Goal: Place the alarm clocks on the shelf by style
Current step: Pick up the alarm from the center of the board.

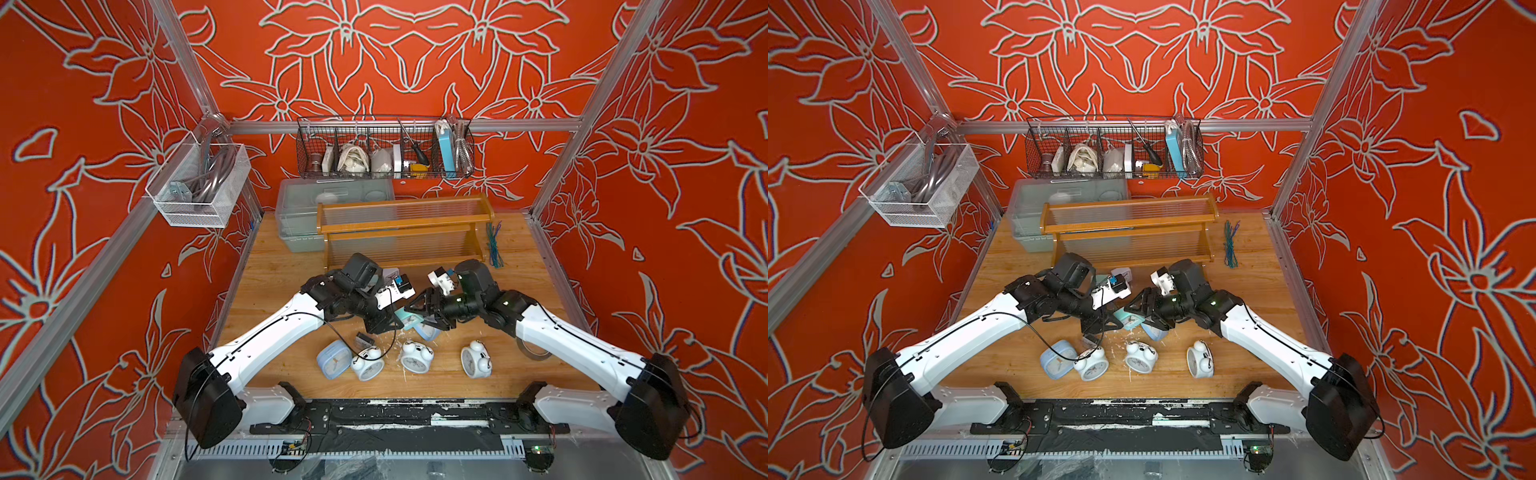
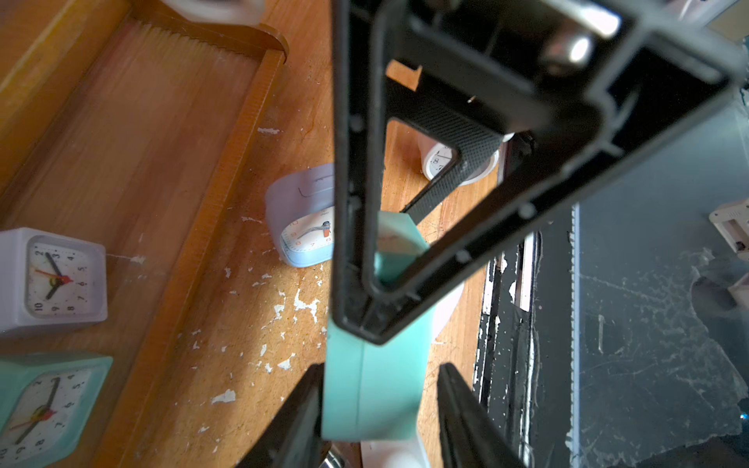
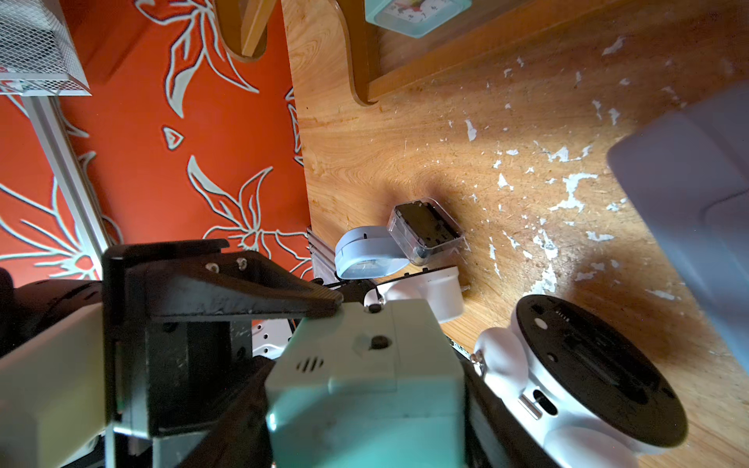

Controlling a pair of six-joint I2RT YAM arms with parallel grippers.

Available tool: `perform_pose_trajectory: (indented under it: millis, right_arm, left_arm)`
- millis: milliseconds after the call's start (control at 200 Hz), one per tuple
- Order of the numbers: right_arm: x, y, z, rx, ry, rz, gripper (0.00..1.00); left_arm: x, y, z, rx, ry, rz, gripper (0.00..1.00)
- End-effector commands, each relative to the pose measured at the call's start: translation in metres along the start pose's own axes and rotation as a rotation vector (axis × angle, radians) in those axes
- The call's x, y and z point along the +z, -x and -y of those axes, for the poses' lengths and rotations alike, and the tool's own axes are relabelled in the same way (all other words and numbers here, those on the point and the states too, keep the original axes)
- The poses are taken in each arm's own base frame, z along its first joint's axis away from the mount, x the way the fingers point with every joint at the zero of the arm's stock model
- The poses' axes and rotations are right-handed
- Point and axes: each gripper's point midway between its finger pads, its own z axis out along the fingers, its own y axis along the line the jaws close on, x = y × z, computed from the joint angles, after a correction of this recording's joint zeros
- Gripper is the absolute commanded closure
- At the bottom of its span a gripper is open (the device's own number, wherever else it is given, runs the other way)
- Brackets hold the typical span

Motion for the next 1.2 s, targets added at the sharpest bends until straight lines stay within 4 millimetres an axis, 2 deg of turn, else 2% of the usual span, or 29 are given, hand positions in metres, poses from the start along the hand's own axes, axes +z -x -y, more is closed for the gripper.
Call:
perform_pose_trajectory:
  millis: [0, 160, 325, 445, 545, 671, 916, 1196]
  right_arm:
    - [0.003, 0.002, -0.003, -0.023, 0.016, 0.008, 0.55]
    - [0.001, 0.006, -0.005, -0.022, 0.031, 0.043, 0.50]
    - [-0.016, 0.016, -0.004, -0.076, -0.009, 0.194, 0.21]
    - [-0.029, 0.019, -0.004, -0.096, -0.025, 0.287, 0.11]
    - [-0.030, 0.019, 0.000, -0.078, -0.015, 0.321, 0.10]
    - [-0.021, 0.016, 0.005, -0.063, -0.010, 0.316, 0.09]
    - [-0.012, 0.013, 0.000, -0.097, -0.008, 0.337, 0.10]
    - [-0.005, 0.011, -0.002, -0.105, 0.012, 0.325, 0.16]
  left_arm:
    - [0.002, -0.002, 0.004, 0.003, -0.017, 0.000, 0.62]
    - [0.001, -0.003, 0.004, -0.019, -0.009, -0.007, 0.67]
    - [-0.003, 0.001, -0.001, -0.068, 0.022, -0.008, 0.72]
    - [-0.005, 0.004, -0.003, -0.091, 0.035, -0.004, 0.73]
    - [-0.005, 0.006, -0.004, -0.104, 0.040, 0.003, 0.73]
    - [-0.005, 0.007, -0.005, -0.114, 0.046, 0.007, 0.73]
    - [-0.006, 0.008, -0.006, -0.125, 0.053, 0.009, 0.73]
    - [-0.006, 0.008, -0.008, -0.123, 0.062, 0.009, 0.72]
